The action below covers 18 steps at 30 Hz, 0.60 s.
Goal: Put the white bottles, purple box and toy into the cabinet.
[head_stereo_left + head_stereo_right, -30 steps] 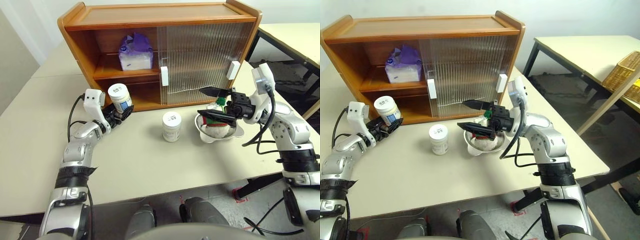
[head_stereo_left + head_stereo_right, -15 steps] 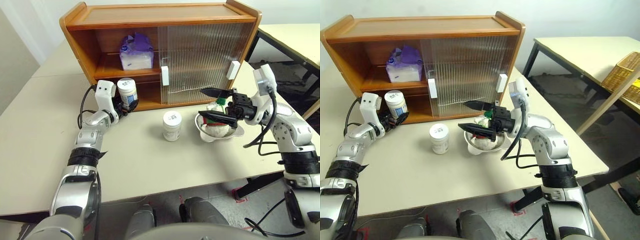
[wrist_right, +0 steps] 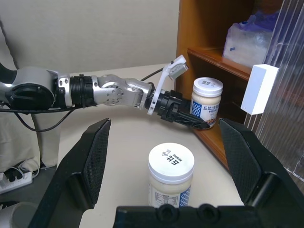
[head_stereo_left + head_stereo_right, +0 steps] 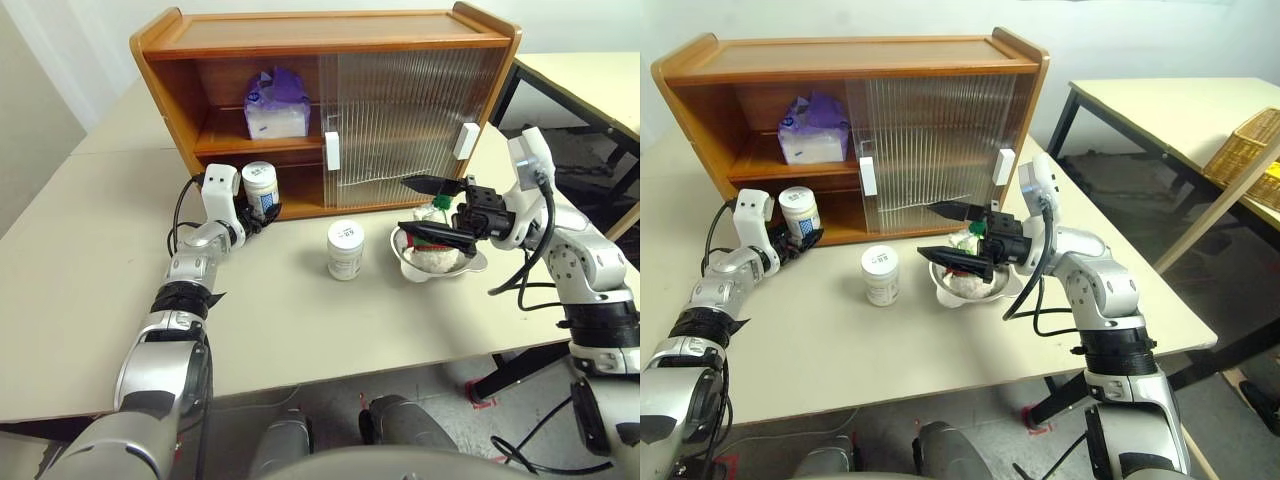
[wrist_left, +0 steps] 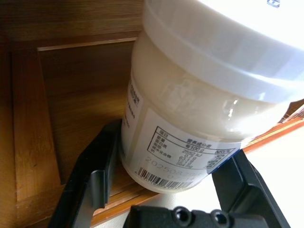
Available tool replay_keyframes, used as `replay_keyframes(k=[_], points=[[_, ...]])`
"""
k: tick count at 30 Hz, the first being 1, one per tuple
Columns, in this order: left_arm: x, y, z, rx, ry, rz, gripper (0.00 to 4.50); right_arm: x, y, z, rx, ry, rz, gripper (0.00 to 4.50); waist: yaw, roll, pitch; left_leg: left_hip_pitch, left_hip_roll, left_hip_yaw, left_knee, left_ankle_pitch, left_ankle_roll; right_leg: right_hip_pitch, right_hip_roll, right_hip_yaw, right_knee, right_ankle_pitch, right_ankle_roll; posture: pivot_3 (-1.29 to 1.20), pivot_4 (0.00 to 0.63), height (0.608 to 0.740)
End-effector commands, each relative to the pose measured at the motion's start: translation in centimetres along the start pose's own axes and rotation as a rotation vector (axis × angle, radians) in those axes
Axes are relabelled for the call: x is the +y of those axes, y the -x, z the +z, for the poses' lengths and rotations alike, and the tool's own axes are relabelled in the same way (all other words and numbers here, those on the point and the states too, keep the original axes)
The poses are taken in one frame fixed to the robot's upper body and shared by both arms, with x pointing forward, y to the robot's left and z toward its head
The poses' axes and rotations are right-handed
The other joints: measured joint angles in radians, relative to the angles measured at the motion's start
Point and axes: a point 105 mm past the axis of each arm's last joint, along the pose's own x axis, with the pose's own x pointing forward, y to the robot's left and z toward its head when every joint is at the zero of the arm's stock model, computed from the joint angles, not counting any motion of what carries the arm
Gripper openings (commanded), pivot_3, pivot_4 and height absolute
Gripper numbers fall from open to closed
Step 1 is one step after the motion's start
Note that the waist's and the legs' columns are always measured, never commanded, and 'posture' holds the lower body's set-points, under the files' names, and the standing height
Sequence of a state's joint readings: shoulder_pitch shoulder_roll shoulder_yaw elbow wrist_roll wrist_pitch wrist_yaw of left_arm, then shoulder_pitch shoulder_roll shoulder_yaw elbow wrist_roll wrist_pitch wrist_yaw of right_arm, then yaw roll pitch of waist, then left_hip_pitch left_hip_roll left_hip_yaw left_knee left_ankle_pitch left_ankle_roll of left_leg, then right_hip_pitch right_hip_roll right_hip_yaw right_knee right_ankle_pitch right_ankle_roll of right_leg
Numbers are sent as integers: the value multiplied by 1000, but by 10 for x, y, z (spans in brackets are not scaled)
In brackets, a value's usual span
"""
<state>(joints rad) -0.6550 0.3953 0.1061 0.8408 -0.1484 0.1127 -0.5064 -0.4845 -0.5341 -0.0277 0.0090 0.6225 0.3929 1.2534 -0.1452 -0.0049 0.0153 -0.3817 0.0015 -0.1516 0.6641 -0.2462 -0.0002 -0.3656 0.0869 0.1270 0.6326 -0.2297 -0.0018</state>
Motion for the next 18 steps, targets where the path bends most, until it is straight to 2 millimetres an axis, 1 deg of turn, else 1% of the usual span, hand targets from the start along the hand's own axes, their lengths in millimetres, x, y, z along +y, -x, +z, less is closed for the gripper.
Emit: replay_keyframes(k=[1, 9, 18], points=[[2, -5, 17, -41, -21, 14, 3197, 0, 1, 4, -5, 8, 3, 4500, 0, 0, 0, 0, 0, 0, 0, 0, 0, 0, 0, 0, 0, 0, 0, -225, 12, 740], [-2, -11, 22, -49, -41, 19, 3197, 1, 2, 4, -10, 5, -2, 4500, 3, 0, 0, 0, -1, 1, 0, 1, -1, 1, 0, -2, 0, 0, 0, -228, 11, 740], [-14, -13, 14, -49, -41, 9, 3197, 0, 0, 3, -13, 4, -2, 4500, 11, -1, 0, -1, -8, 1, 0, 2, -1, 1, -2, -2, 0, -1, 0, -221, 14, 740]])
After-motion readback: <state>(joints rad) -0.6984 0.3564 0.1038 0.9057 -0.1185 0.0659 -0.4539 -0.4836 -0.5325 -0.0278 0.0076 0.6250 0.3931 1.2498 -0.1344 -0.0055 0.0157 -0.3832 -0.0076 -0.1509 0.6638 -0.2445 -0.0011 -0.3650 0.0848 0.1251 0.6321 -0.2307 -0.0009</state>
